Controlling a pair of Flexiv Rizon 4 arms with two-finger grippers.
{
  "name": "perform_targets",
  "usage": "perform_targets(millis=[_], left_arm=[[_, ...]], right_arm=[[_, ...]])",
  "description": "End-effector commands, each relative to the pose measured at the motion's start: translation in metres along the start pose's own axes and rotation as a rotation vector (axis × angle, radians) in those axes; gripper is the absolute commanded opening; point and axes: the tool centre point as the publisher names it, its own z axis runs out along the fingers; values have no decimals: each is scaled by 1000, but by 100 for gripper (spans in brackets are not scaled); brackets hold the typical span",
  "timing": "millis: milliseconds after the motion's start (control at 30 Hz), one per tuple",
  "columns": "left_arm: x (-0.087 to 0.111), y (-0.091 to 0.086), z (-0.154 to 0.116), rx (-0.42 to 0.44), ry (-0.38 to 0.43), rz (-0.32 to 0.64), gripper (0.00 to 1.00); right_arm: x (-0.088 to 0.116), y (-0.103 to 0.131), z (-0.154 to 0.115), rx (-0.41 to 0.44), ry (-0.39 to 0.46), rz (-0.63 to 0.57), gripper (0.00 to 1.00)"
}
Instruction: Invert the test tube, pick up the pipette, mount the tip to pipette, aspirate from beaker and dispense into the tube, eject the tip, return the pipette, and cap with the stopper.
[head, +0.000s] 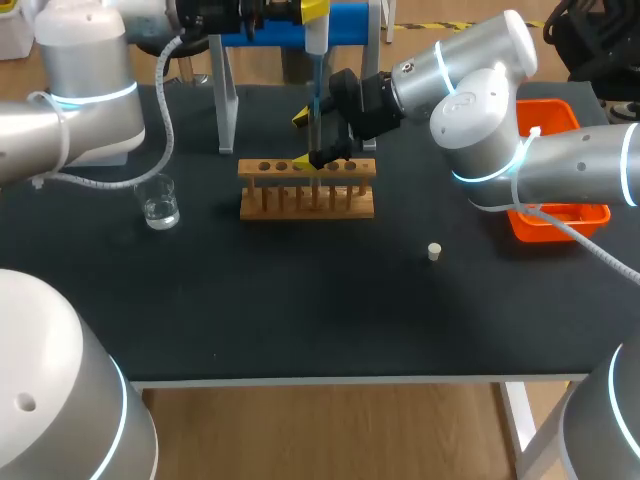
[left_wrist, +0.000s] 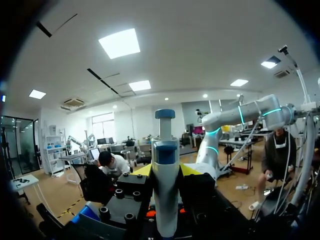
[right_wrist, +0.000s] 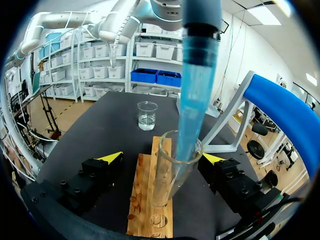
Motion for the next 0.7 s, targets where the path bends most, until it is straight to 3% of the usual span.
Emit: perform_targets(millis=[33,700], left_arm=[[-1,1,-1,-1,7,-1,0],[1,4,1,-4,10,-8,0]], right_arm=[[-1,0,-1,2,5,1,100],[-1,0,-1,2,5,1,100]])
